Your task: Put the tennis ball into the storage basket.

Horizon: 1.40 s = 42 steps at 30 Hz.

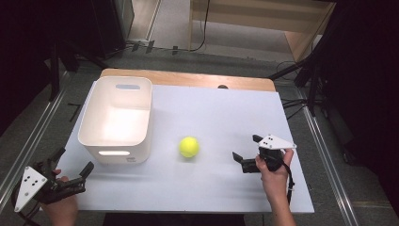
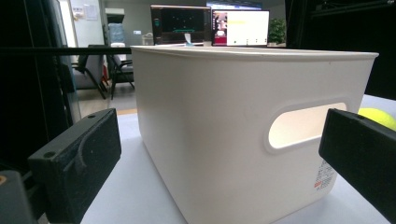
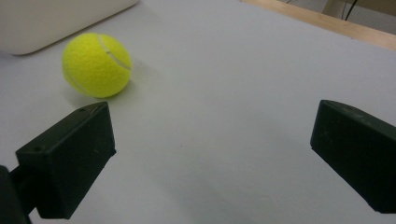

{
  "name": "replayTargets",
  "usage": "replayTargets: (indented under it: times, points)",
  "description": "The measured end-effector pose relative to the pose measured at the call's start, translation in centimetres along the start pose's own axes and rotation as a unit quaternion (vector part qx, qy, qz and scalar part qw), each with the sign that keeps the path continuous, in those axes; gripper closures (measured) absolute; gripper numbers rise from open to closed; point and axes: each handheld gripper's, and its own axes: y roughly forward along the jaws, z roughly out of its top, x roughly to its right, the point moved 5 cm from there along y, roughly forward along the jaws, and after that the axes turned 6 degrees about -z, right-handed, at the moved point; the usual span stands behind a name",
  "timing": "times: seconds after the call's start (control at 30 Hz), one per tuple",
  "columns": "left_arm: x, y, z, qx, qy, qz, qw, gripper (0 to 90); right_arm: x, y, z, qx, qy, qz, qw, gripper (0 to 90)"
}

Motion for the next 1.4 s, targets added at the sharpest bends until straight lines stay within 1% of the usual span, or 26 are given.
replayTargets:
  times: [0.03, 0.13, 0.17, 0.4, 0.53, 0.57, 0.7, 0.73, 0.8, 0.9, 1.03, 1.17, 1.2, 1.27, 1.3, 1.4]
  points:
    - [0.0, 0.0, 0.0, 0.0, 0.0, 0.0, 1.0, 0.0, -0.2, 0.2, 0.2, 0.001, -0.005, 0.005, 1.0, 0.0]
    - [0.0, 0.0, 0.0, -0.001, 0.0, 0.0, 1.0, 0.0, -0.3, 0.4, 0.4, -0.002, -0.01, 0.008, 0.9999, 0.0]
    - [0.0, 0.0, 0.0, -0.001, 0.0, 0.0, 1.0, 0.0, -0.5, 0.6, 0.6, -0.005, -0.013, 0.012, 0.9998, 0.0]
    - [0.0, 0.0, 0.0, -0.004, 0.003, 0.0, 1.0, 0.0, -1.1, 1.2, 1.2, -0.011, -0.022, 0.021, 0.9995, 0.0]
    - [0.0, 0.0, 0.0, -0.002, 0.001, -0.001, 1.0, 0.0, -1.6, 1.8, 1.5, -0.015, -0.027, 0.027, 0.9992, 0.0]
    - [0.0, 0.0, 0.0, -0.002, 0.001, -0.001, 1.0, 0.0, -1.8, 2.1, 1.7, -0.014, -0.033, 0.031, 0.9989, 0.0]
    - [0.0, 0.0, 0.0, -0.002, 0.001, -0.001, 1.0, 0.0, -2.2, 2.4, 2.0, -0.018, -0.037, 0.037, 0.9985, 0.0]
    - [0.0, 0.0, 0.0, -0.002, 0.001, -0.001, 1.0, 0.0, -2.3, 2.6, 2.3, -0.019, -0.042, 0.039, 0.9982, 0.0]
    - [0.0, 0.0, 0.0, -0.001, 0.0, -0.001, 1.0, 0.0, -2.5, 2.7, 2.4, -0.02, -0.043, 0.042, 0.998, 0.0]
    - [0.0, 0.0, 0.0, -0.002, 0.001, -0.001, 1.0, 0.0, -2.8, 3.1, 2.8, -0.021, -0.05, 0.045, 0.9975, 0.0]
    - [0.0, 0.0, 0.0, -0.002, 0.001, -0.001, 1.0, 0.0, -3.2, 3.6, 3.0, -0.026, -0.055, 0.052, 0.9968, 0.0]
    - [0.0, 0.0, 0.0, -0.002, 0.0, -0.001, 1.0, 0.0, -3.5, 3.9, 3.1, -0.028, -0.057, 0.054, 0.9965, 0.0]
    - [0.0, -0.1, 0.0, -0.002, 0.0, -0.001, 1.0, 0.0, -3.6, 4.0, 3.1, -0.031, -0.057, 0.058, 0.9962, 0.0]
    - [-0.1, -0.1, 0.0, -0.002, 0.001, -0.002, 1.0, 0.0, -3.8, 4.2, 3.1, -0.035, -0.059, 0.057, 0.996, 0.0]
    - [-0.1, -0.1, 0.0, -0.002, 0.001, -0.002, 1.0, 0.0, -4.1, 4.3, 3.2, -0.038, -0.06, 0.063, 0.9955, 0.0]
    - [-0.1, -0.1, 0.0, -0.002, 0.001, -0.001, 1.0, 0.0, -4.3, 4.5, 3.3, -0.04, -0.064, 0.066, 0.9949, 0.0]
